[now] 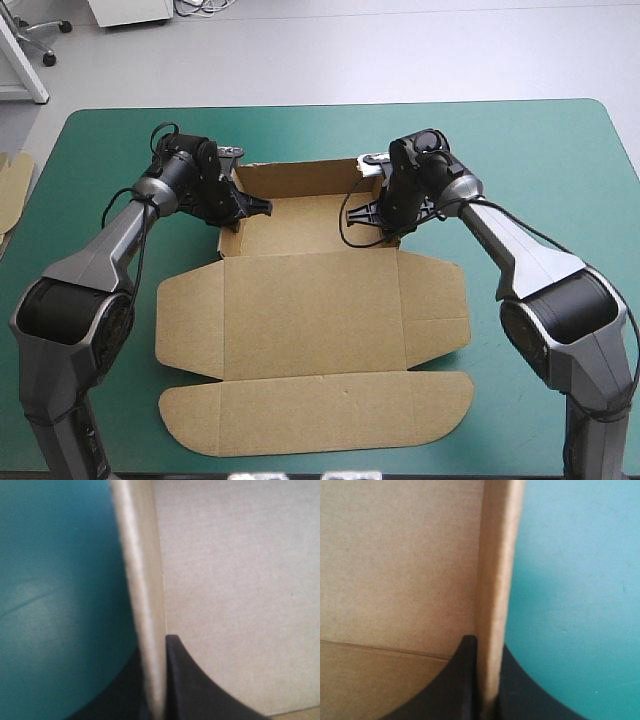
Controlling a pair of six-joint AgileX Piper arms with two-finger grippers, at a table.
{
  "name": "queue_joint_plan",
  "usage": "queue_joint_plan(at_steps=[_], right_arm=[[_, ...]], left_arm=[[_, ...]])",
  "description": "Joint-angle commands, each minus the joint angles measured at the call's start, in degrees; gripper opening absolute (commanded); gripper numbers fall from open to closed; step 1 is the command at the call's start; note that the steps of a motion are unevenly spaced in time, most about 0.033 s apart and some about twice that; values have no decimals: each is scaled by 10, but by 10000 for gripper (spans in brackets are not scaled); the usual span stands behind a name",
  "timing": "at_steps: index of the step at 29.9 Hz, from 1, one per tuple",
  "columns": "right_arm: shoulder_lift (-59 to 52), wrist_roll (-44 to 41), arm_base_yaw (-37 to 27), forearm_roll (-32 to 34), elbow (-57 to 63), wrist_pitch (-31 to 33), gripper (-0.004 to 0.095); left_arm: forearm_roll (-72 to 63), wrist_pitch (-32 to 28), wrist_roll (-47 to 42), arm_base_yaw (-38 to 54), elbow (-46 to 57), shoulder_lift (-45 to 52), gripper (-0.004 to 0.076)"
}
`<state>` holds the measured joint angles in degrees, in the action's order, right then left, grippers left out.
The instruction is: Fold the box
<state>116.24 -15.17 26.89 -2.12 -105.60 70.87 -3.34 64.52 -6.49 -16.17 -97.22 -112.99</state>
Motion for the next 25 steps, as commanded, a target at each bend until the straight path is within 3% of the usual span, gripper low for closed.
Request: queue_joint_plan(at_steps=[1, 11, 15, 19, 25], right_arm=[[-13, 24, 3, 5, -6, 4, -14], [-13, 39, 3, -1, -6, -6, -11], [-13, 61, 3, -11, -10, 1, 41], [-13, 64, 3, -11, -31, 6, 148], [-13, 64, 3, -3, -65, 6, 411]], left_arm=[[-30, -23, 26, -2, -6, 10, -14], [-36, -33, 44, -2, -6, 10, -13], [-41, -34, 57, -2, -6, 10, 11], [-49, -42, 61, -2, -6, 15, 143], [-49, -42, 61, -2, -6, 24, 386]])
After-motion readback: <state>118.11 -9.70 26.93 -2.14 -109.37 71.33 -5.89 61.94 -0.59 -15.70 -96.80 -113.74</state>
